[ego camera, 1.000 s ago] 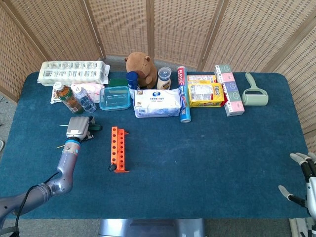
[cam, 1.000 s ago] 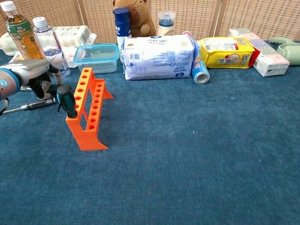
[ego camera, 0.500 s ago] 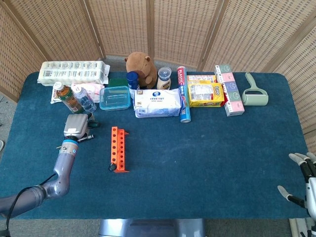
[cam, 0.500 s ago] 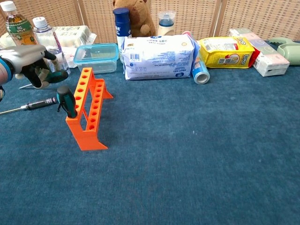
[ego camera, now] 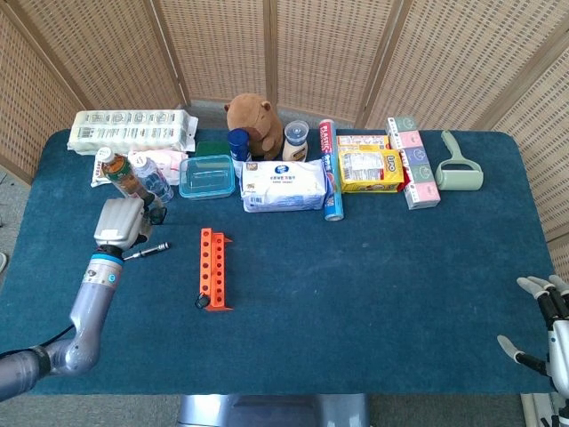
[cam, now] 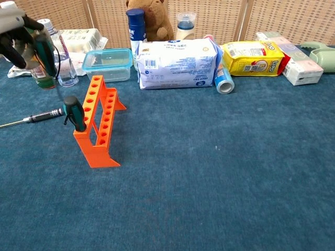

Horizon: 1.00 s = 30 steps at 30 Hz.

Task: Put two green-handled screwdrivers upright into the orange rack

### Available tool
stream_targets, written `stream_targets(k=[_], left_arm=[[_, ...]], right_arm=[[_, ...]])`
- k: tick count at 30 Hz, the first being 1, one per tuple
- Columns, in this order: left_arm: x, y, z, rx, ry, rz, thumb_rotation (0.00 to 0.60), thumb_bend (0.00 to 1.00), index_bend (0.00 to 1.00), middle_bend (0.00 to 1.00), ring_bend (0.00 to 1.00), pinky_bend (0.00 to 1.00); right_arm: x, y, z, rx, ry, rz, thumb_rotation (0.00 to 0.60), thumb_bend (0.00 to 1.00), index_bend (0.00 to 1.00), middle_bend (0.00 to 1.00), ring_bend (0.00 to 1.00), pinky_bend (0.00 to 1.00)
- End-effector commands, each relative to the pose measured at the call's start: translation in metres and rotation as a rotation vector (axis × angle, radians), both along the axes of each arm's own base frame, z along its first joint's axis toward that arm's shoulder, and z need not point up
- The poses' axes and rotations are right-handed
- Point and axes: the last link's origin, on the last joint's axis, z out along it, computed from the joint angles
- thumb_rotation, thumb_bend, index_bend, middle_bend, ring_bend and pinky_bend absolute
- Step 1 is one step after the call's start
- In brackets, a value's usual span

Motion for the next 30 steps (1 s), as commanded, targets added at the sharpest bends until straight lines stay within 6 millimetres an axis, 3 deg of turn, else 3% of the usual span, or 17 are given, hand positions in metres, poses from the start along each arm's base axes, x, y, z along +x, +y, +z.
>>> stream_targets(k=[1,13,18,22,30], left_arm=[[0.007,-0.012,0.023,0.036,-0.030,-0.037,0.600,0.43,0.64,0.75,0.71,0.83],[0.026,-0.042,0.062,0.032,-0.150,-0.097,0.600,0.43,0.64,0.75,0.71,0.83],[0.035,-0.063,0.077,-0.015,-0.209,-0.134,0.600,0.43,0.64,0.75,0.71,0.83],[0.043,-0.086,0.080,-0.057,-0.183,-0.183,0.600,0.43,0.64,0.75,0.71,0.83],[0.047,-0.094,0.078,-0.125,-0.260,-0.187,0.600,0.43,0.64,0.75,0.71,0.83]], right_arm=[[0.000,0.000,-0.001,0.001,0.000,0.000,0.600,0.10,0.22,0.23,0.14,0.00],[0.001,0.000,-0.003,0.009,0.002,0.001,0.600,0.10,0.22,0.24,0.15,0.00],[0.001,0.000,-0.003,0.010,0.003,0.002,0.600,0.10,0.22,0.24,0.15,0.00],[0.002,0.000,-0.004,0.011,0.007,0.002,0.600,0.10,0.22,0.24,0.15,0.00],[0.002,0.001,-0.004,0.006,0.006,0.001,0.600,0.10,0.22,0.24,0.15,0.00]])
